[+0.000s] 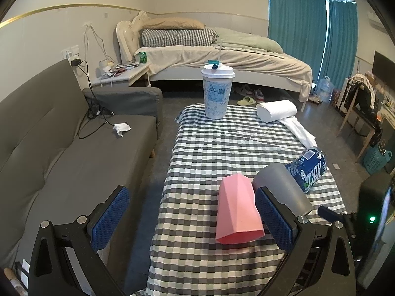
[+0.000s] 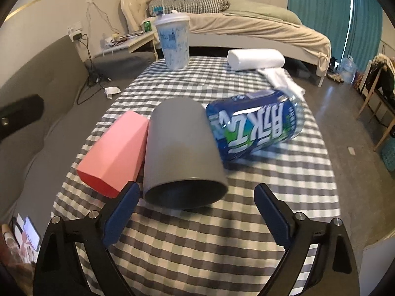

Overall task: Flip cup upside down
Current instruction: 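Move the right tool to the gray cup lying on its side and grasp its rim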

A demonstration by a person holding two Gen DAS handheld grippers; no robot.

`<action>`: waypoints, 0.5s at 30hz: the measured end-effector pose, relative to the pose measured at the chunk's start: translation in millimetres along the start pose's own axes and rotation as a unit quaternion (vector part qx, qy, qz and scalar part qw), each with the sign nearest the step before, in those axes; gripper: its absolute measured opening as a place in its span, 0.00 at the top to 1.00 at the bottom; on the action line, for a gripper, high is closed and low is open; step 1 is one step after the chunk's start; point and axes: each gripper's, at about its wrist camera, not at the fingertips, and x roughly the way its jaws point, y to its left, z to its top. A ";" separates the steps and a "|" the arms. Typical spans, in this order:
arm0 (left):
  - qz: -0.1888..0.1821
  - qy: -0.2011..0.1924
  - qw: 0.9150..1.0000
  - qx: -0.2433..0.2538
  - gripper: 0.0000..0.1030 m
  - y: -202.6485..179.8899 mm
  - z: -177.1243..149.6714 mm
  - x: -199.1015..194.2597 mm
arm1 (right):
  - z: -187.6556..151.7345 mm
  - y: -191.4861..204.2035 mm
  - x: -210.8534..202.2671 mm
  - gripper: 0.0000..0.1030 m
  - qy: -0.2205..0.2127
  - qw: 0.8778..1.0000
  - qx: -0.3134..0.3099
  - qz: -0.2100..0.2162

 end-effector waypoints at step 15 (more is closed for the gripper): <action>0.004 0.011 1.000 -0.010 0.00 0.8 -1.7 1.5 | -1.7 4.7 3.1 0.28 0.003 1.000 0.008 0.020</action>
